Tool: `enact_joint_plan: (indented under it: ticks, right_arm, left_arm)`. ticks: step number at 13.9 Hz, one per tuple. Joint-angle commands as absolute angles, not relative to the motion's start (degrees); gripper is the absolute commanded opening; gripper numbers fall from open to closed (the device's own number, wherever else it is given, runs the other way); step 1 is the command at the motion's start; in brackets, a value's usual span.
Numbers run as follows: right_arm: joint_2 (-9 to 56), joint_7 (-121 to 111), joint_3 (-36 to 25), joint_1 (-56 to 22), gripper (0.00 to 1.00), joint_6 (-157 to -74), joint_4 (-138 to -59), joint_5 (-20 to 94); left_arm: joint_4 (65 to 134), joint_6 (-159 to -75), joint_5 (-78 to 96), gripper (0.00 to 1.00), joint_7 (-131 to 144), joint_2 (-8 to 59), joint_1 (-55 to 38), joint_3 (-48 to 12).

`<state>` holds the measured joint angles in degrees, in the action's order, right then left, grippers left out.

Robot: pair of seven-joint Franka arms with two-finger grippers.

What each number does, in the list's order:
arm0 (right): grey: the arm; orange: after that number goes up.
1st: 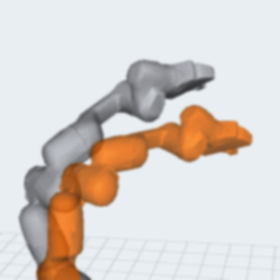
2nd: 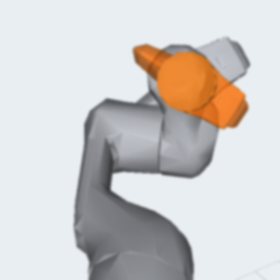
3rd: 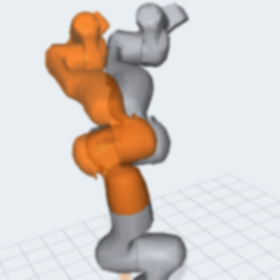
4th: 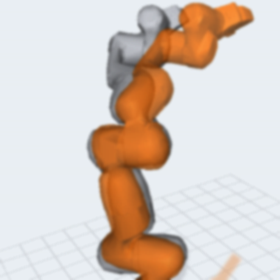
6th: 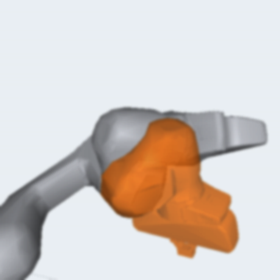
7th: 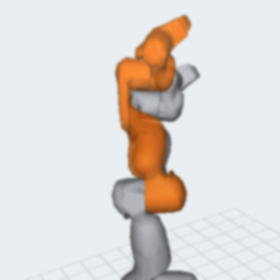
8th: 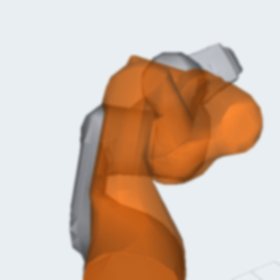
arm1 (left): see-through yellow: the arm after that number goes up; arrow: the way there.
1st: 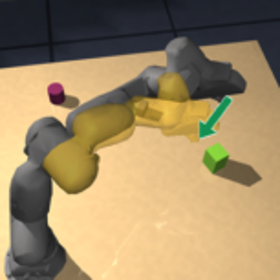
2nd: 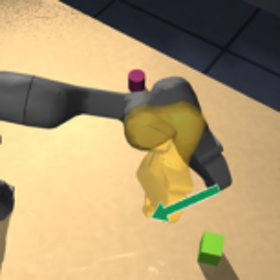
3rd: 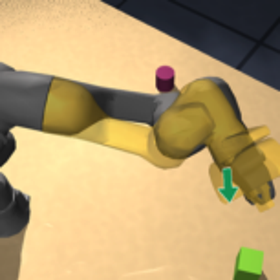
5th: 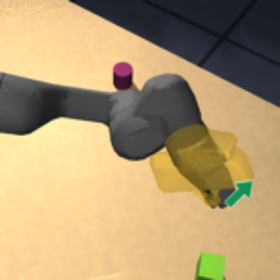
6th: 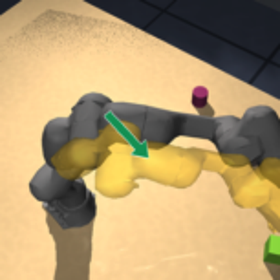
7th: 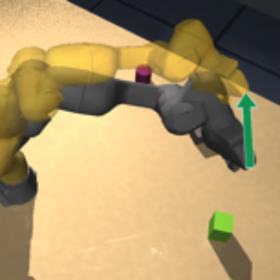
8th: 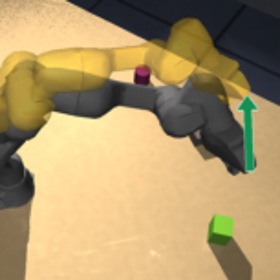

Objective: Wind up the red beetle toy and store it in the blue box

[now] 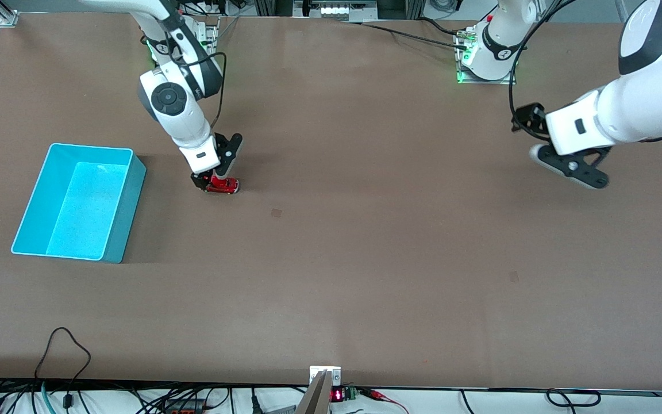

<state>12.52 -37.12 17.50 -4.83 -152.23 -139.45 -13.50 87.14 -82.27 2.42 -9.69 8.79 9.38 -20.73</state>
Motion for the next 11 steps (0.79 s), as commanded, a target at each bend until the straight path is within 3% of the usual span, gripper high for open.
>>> enact_joint_plan:
  ticks: [1,4,6,8,9,11]
  right_arm:
    - [14.5,-38.1,17.9,-3.3,1.0,-155.6,-140.2,-14.8]
    - [17.0,-38.1,17.9,-3.3,1.0,-159.2,-140.1,-16.3]
    - [18.2,-38.1,17.9,-3.3,1.0,-160.5,-140.0,-17.0]
    - [18.8,-38.1,17.7,-3.2,1.0,-161.0,-140.0,-18.7]
    - [18.9,-38.1,17.7,-3.1,0.89,-161.1,-140.0,-18.8]
    - [18.9,-38.1,17.7,-3.1,0.54,-161.0,-139.8,-19.3]
  left_arm:
    - [99.3,-92.1,4.6,1.0,-5.4,-0.5,1.3,-9.7]
    - [105.3,-100.1,5.7,1.0,-4.4,-5.4,-7.4,0.1]
    - [107.1,-106.7,5.5,1.0,-5.0,-6.2,-7.6,1.5]
    - [106.4,-106.4,5.3,1.0,-4.6,-6.8,-7.4,1.5]
    - [105.6,-103.1,5.3,1.0,-4.2,-6.8,-7.4,1.3]
    - [101.6,-100.9,4.5,1.0,-0.7,-4.0,-7.3,1.3]
